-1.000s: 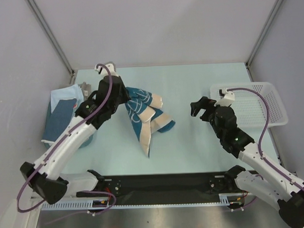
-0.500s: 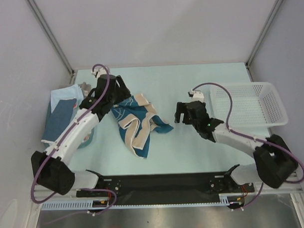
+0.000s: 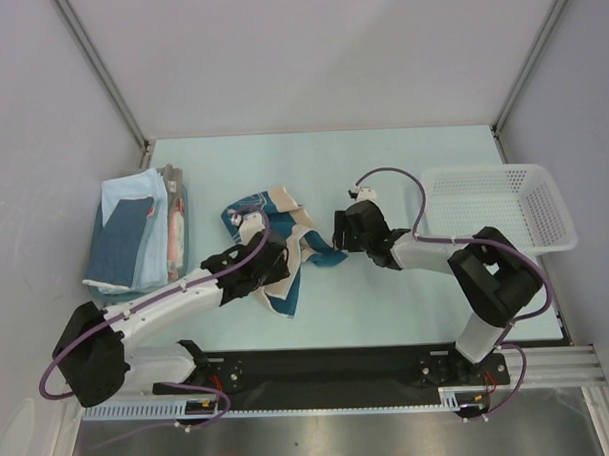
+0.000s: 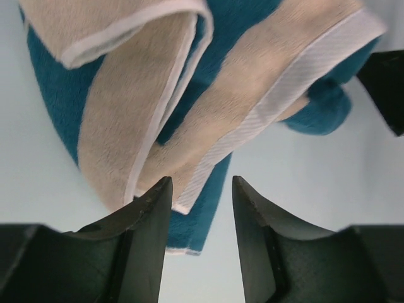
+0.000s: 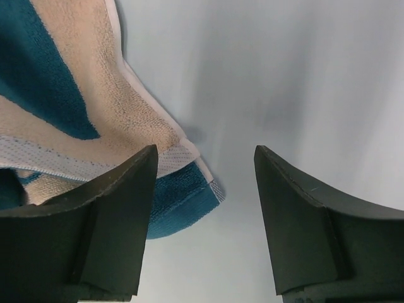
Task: Fold and stack the towels
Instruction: Flatten out the crumpled towel
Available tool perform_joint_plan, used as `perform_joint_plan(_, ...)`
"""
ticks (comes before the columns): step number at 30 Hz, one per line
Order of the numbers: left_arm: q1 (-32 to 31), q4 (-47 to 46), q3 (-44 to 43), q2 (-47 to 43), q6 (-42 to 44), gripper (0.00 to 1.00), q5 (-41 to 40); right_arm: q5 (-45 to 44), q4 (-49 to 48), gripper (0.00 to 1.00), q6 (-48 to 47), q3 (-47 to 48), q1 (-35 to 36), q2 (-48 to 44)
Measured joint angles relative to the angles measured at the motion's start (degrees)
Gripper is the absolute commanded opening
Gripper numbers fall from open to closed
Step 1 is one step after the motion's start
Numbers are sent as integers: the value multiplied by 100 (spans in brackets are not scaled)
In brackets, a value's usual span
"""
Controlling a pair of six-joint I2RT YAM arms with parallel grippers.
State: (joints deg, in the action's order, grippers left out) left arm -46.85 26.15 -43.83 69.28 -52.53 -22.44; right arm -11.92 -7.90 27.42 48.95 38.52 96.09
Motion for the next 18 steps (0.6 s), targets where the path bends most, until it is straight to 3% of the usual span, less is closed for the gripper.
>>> perform_joint_plan(6, -315, -57, 557, 37, -490, 49, -114, -2, -35, 66, 136, 66, 247, 352)
perform_joint_plan(11, -404, -229, 826, 186, -713, 57, -96, -68, -96, 66, 221, 166, 400, 483)
perform_joint_plan(15, -404, -341, 964, 284, -796, 57, -94, -90, -105, 58, 289, 166, 413, 501)
perform_joint_plan(18, -404, -468, 975, 424, -809, 56, -94, -111, -105, 44, 334, 199, 413, 551)
